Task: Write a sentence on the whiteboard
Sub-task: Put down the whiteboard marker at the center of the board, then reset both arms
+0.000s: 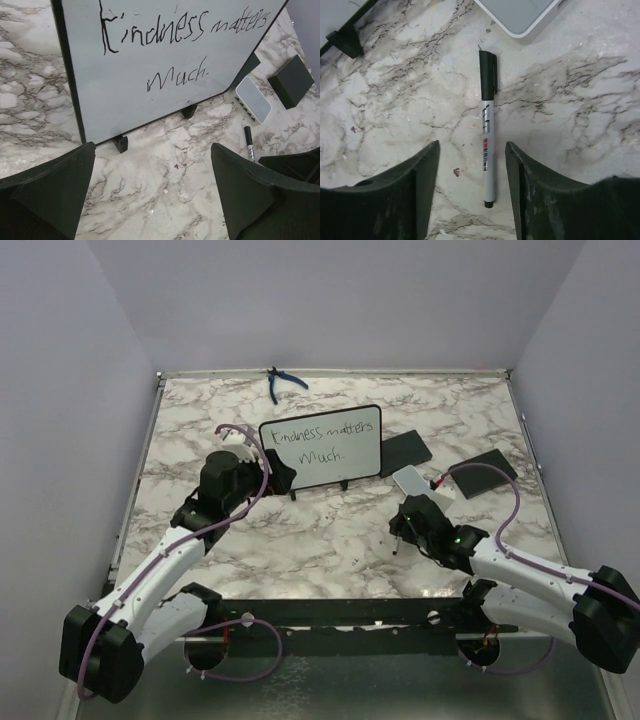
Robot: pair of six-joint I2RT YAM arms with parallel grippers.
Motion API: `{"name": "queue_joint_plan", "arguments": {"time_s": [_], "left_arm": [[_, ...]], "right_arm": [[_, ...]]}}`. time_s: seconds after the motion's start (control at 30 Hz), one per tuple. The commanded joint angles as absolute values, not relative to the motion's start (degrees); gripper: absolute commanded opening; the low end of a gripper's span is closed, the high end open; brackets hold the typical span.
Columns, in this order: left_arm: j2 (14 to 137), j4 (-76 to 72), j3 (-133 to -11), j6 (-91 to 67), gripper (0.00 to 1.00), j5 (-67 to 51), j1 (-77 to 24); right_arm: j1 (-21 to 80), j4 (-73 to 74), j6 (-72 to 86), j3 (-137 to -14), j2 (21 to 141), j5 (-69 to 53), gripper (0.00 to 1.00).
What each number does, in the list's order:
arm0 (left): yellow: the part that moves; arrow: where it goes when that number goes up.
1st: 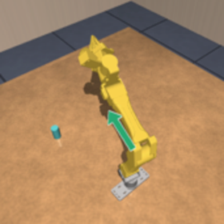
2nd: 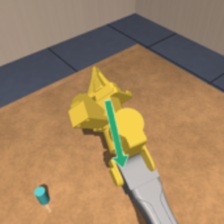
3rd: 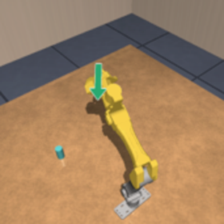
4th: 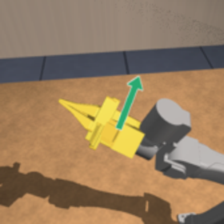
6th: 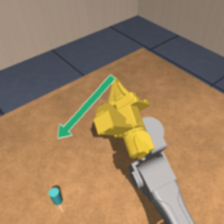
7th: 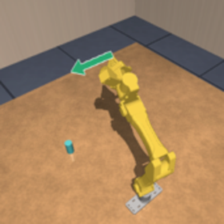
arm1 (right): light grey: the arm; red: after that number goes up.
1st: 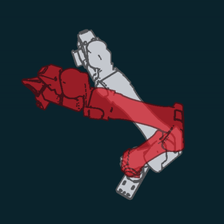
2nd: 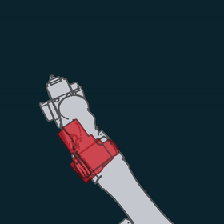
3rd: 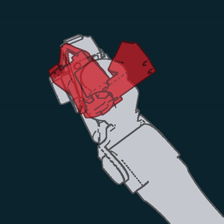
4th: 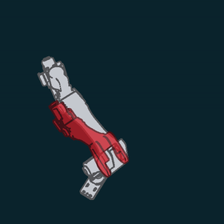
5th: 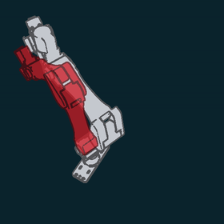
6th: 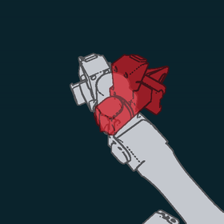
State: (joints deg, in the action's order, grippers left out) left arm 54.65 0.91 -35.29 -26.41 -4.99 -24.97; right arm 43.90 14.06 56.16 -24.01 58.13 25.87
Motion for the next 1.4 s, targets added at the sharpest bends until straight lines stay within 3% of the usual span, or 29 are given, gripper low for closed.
{"name": "queue_joint_plan", "arguments": {"time_s": [0.0,0.13,0.33,0.43,0.7,0.97,1.37], "left_arm": [[51.7,7.2,-38.0,-24.2,0.99,-4.2,-22.7],[50.6,9.1,-38.8,-23.3,0.99,-2.4,-21.2],[52.3,12.4,-42.3,-20.1,0.99,-0.5,-16.0],[52.9,13.1,-44.2,-18.9,0.99,0.9,-12.0],[51.0,14.3,-50.6,-15.0,0.99,15.6,-9.0],[43.5,8.1,-47.0,-10.0,0.99,24.8,-9.0],[41.7,7.7,-44.7,-10.8,0.99,23.4,-9.0]], "right_arm": [[43.7,16.8,55.7,-24.6,56.2,27.9,0.67],[43.7,18.1,50.8,-27.5,55.6,28.6,0.81],[40.7,18.1,37.5,-36.0,59.4,26.6,0.90],[32.7,17.2,30.8,-40.1,60.3,18.8,0.91],[14.0,17.2,19.5,-46.1,53.9,14.4,0.91],[13.2,0.6,11.2,-36.3,38.4,22.2,0.90],[13.3,2.5,10.7,-36.9,38.3,23.0,0.90]]}}
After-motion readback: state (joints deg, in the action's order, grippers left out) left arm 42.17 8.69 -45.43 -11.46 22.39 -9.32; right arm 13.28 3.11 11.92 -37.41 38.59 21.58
